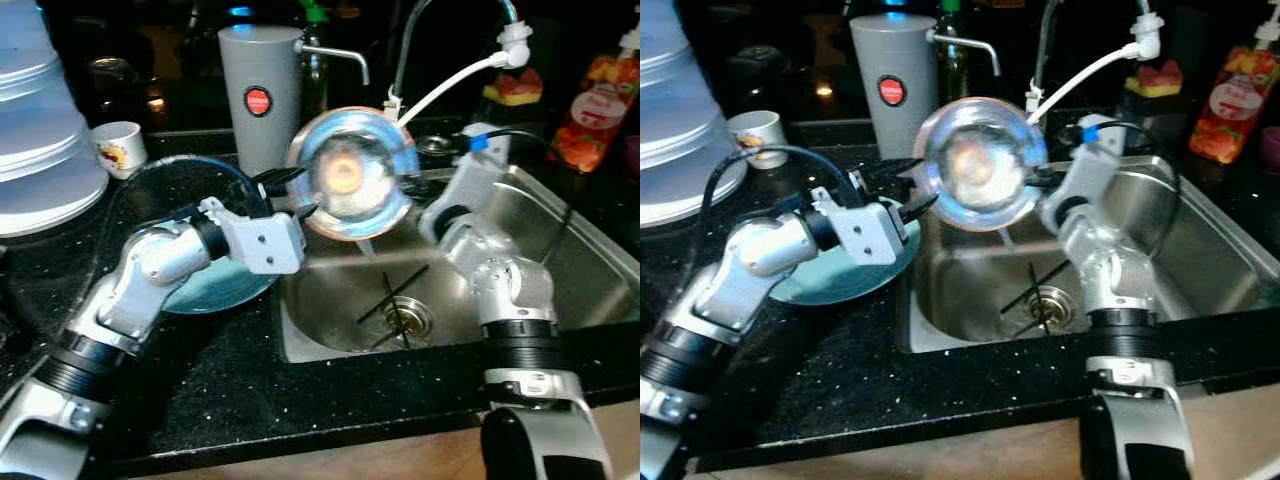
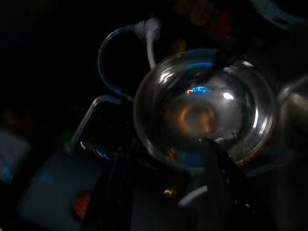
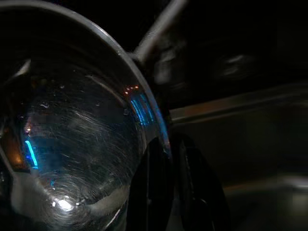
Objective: Kitchen organization
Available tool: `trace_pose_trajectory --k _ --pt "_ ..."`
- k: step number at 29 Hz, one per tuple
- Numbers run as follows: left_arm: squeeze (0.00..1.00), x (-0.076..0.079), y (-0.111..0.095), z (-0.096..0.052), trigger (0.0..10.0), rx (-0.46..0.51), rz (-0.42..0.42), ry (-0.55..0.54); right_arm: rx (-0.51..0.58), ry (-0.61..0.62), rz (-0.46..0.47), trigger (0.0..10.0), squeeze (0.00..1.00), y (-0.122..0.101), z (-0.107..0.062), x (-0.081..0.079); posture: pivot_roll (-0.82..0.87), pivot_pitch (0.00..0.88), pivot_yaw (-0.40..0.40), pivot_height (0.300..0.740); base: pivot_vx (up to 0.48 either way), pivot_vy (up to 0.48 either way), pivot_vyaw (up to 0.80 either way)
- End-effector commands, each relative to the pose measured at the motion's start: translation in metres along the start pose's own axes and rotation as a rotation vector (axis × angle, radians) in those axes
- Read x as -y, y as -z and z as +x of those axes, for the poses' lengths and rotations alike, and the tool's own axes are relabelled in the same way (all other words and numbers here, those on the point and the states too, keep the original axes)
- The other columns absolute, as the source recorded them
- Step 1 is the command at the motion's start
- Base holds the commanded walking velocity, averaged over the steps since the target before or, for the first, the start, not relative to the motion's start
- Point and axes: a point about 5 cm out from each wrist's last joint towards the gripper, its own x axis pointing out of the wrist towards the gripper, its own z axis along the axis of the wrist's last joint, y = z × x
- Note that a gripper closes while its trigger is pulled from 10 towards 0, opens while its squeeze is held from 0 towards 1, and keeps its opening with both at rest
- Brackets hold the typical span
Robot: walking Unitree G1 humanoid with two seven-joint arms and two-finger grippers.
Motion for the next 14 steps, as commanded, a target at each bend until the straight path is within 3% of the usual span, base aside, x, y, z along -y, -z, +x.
trace_pose_trajectory --k 1,2,3,4,5,7,10,14 --pt "0.0 0.007 0.0 0.001 10.0 0.002 -0.147 -0.004 0.059 0.021 -0.178 0.0 0.0 -0.003 0.0 0.0 0.0 0.035 0.032 0.74 0.0 0.0 0.0" --pt "0.0 0.007 0.0 0.001 10.0 0.002 -0.147 -0.004 0.059 0.021 -0.178 0.0 0.0 -0.003 0.0 0.0 0.0 0.035 0.032 0.74 0.0 0.0 0.0" --pt "0.0 0.009 -0.001 0.004 10.0 0.007 -0.215 -0.013 0.055 0.025 -0.255 5.4 0.0 -0.001 -0.001 0.0 -0.01 0.031 0.03 0.74 0.0 0.0 0.0" --pt "0.0 0.009 -0.001 0.004 10.0 0.007 -0.215 -0.013 0.055 0.025 -0.255 5.4 0.0 -0.001 -0.001 0.0 -0.01 0.031 0.03 0.74 0.0 0.0 0.0" --pt "0.0 0.013 -0.002 0.008 10.0 0.017 -0.272 0.0 0.05 0.018 -0.334 10.0 0.0 0.003 -0.001 -0.002 -0.01 0.03 0.03 0.74 0.0 0.0 0.0" --pt "0.0 0.022 -0.002 0.013 10.0 0.004 -0.374 0.045 0.039 0.007 -0.437 10.0 0.0 0.009 -0.002 -0.005 -0.01 0.024 0.029 0.74 0.0 0.0 0.0" --pt "0.0 0.03 0.001 0.015 10.0 -0.038 -0.359 0.1 0.017 -0.019 -0.533 10.0 0.0 0.018 -0.003 -0.008 -0.01 0.016 0.032 0.74 0.0 0.0 0.0" --pt "0.0 0.039 0.009 0.013 10.0 -0.124 -0.431 0.168 -0.032 -0.065 -0.598 10.0 0.0 0.029 -0.004 -0.011 -0.01 0.015 0.033 0.74 0.0 0.0 0.0"
